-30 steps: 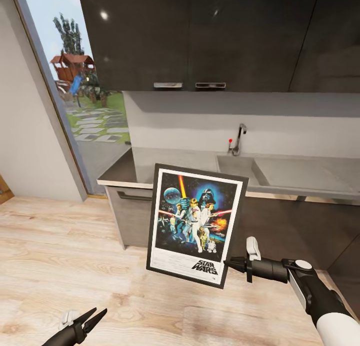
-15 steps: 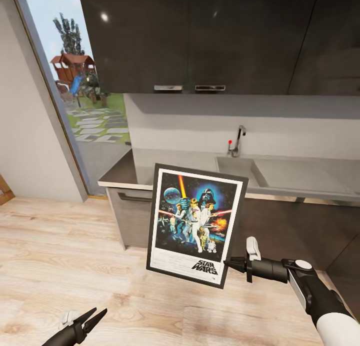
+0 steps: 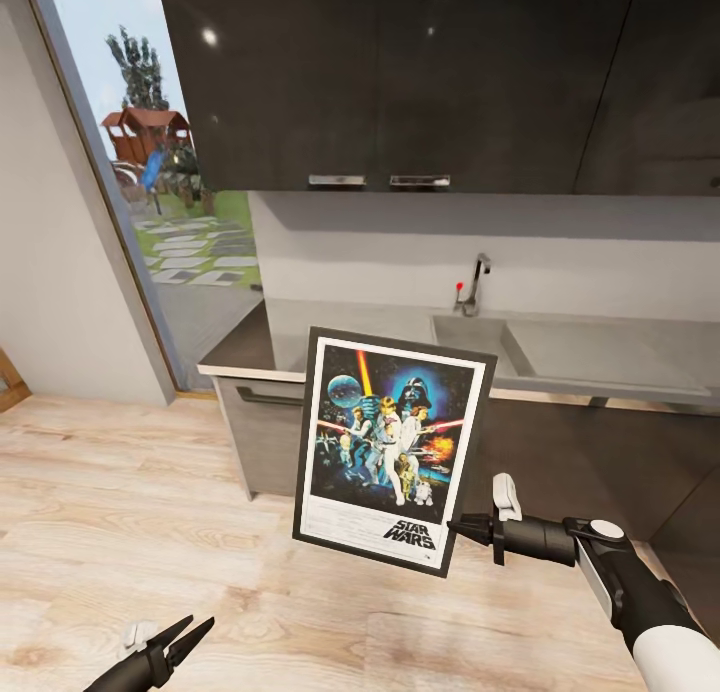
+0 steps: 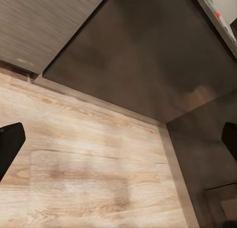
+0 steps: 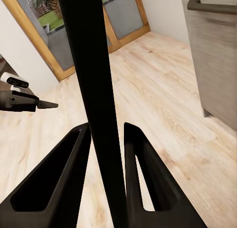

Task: Pick up the poster from the kitchen countertop and hang it on one of the wall nails in the kitchen.

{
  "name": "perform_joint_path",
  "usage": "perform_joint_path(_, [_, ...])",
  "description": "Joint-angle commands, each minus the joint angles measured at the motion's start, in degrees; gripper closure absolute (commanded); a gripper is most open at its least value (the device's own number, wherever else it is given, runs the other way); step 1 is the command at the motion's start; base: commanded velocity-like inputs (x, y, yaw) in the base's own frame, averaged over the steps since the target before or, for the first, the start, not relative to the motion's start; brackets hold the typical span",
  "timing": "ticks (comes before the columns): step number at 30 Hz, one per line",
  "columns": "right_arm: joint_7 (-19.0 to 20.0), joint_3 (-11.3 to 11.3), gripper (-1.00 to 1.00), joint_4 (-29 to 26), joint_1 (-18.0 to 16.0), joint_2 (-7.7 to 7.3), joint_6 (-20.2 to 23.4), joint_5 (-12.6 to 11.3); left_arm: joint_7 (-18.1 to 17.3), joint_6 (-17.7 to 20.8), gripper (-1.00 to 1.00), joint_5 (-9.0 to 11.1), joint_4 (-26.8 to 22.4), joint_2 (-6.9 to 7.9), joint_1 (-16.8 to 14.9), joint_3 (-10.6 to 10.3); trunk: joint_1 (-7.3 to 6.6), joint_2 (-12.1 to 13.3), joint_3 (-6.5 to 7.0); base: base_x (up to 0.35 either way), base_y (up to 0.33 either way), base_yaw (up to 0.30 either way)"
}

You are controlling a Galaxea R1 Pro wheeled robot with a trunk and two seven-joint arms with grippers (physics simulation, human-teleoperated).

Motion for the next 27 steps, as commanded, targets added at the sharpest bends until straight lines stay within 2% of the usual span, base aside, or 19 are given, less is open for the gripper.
perform_joint_path(1, [0.3, -0.1, 1.0, 0.0, 0.0, 0.0, 0.4, -0.1, -0.1, -0.4, -1.0, 0.4, 0.0, 0.01, 0.0, -0.5, -0.21, 0.3, 0.09, 0.0, 0.0, 0.0])
perform_joint_path(27, [0.3, -0.1, 1.0, 0.0, 0.0, 0.0, 0.4, -0.1, -0.2, -0.3, -1.0, 0.4, 0.0, 0.01, 0.0, -0.5, -5.92, 10.8, 4.76, 0.0, 0.0, 0.0])
